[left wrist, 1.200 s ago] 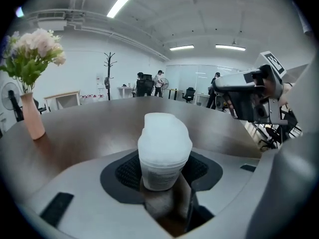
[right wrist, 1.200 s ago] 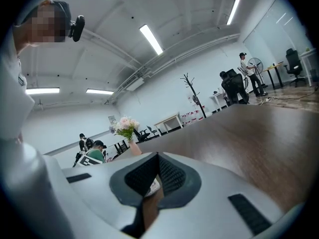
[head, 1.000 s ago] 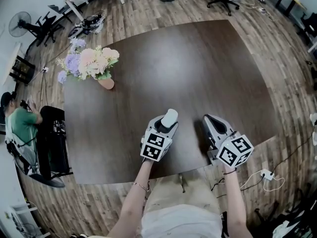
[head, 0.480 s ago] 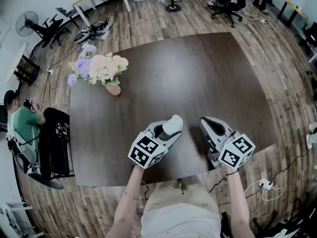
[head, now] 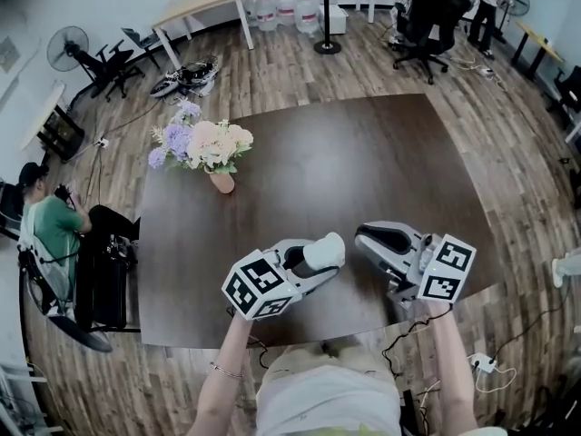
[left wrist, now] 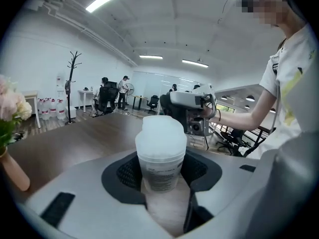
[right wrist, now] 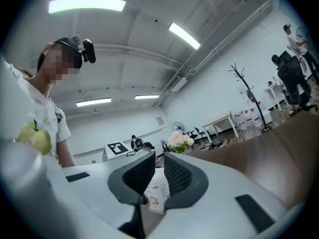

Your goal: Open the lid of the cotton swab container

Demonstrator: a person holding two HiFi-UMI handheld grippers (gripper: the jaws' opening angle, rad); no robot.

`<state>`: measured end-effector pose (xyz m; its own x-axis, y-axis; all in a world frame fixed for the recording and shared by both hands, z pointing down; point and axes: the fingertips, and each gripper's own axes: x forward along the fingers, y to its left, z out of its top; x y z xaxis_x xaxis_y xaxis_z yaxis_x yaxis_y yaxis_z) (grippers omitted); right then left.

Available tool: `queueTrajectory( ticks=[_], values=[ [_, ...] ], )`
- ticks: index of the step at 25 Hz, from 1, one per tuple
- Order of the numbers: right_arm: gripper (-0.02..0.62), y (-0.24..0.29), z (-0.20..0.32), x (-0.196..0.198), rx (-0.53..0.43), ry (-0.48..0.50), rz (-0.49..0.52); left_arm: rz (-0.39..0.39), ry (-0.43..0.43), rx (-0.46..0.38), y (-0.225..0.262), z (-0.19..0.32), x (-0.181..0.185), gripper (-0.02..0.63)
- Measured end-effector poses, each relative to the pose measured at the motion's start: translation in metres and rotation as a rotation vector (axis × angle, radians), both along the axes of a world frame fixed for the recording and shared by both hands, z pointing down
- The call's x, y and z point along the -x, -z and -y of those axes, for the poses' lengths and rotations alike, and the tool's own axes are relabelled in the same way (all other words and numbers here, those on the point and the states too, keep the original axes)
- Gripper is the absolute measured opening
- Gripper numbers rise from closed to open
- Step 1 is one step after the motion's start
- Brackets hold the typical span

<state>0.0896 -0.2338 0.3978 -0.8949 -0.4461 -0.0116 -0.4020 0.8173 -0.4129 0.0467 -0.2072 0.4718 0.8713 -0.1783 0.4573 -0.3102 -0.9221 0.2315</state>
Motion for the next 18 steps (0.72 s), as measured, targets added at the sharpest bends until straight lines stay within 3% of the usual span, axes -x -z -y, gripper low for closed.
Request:
queueTrajectory(
  ticks=[8,13,18],
  values=[
    [0.207,0.033,-0.023,0.03,-0.03,0.269,-0.08,-0.014,-0.087,-0.011,0.033,-0.021,-0.004,0.216],
    [0.259,0.035,-0.037,0.043,-0.06,0.42,-0.211,0.002,-0.137,-0.022,0.046,-0.03,-0.009,0.216],
    [0.262,0.029,-0.05,0.053,-0.051,0.567,-0.35,0.019,-0.171,-0.029,0.053,-0.035,-0.012,0.216]
  ],
)
